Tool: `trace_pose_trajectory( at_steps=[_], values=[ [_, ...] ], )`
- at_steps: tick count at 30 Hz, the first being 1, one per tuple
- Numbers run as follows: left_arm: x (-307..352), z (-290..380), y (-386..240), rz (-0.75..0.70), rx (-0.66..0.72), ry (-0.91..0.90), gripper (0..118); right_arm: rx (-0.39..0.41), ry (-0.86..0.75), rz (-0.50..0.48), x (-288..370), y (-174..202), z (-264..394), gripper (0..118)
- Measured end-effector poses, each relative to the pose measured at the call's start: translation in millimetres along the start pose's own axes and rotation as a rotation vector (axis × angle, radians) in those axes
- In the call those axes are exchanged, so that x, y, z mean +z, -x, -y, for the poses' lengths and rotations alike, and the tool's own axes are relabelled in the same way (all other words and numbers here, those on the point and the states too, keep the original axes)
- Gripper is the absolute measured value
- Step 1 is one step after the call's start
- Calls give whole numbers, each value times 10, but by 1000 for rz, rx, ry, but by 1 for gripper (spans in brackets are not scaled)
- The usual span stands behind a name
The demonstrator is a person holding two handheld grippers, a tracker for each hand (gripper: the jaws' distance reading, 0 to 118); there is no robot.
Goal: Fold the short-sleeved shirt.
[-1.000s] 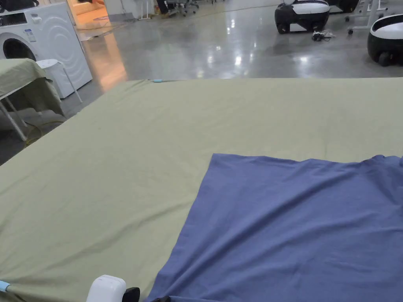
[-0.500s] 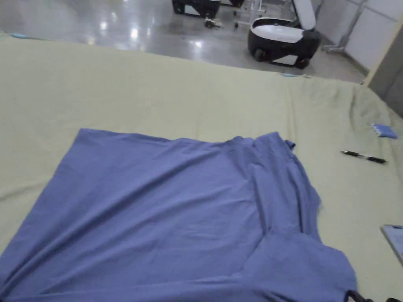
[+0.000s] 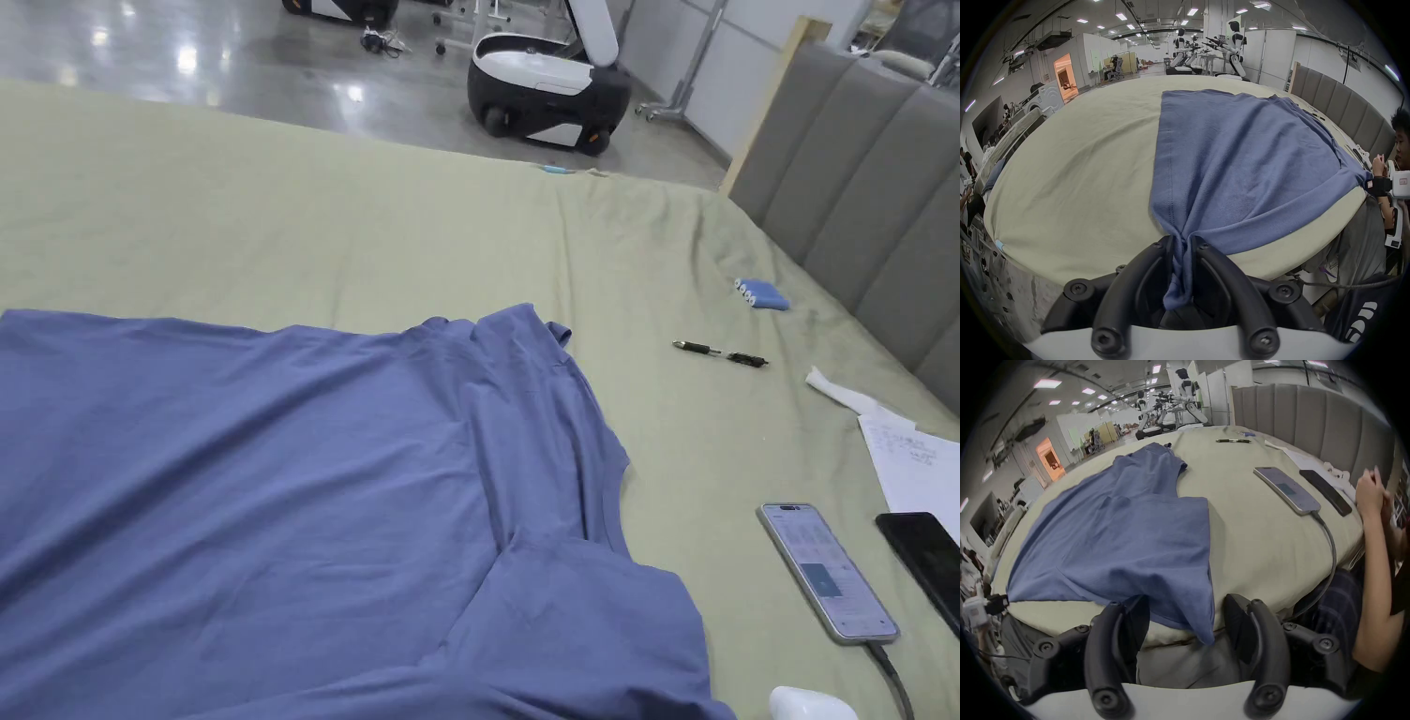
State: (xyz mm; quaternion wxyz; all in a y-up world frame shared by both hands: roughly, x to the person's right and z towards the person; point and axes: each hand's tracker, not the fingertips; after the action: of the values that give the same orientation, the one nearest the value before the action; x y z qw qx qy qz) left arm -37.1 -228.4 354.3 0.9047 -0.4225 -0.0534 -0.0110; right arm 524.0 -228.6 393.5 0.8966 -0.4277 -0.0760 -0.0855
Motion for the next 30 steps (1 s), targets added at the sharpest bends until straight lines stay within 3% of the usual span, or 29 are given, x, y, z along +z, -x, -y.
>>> trace_pose_trajectory(
  at_steps=[3,7,8,10,19,22,30],
  values=[
    [27,30,-24,1,8,-15,15,6,-15,16,24,-6,15,60],
    [54,21,-51,-10,1,-22,15,12,-43,-32,61,38,23,15],
    [57,4,-44,-12,-1,-20,15,53,-50,-4,71,83,28,12],
    [81,1,-60,-15,-7,-21,15,74,-52,2,91,126,22,10],
    [482,-627,-10,51,53,-254,13,-1,-230,-96,388,85,-499,9],
    [338,-1030,31,32,5,-309,13,32,-258,-101,194,120,-884,9],
    [-624,-1922,254,48,50,-288,13,59,-239,-119,-756,342,-1940,9]
  ],
)
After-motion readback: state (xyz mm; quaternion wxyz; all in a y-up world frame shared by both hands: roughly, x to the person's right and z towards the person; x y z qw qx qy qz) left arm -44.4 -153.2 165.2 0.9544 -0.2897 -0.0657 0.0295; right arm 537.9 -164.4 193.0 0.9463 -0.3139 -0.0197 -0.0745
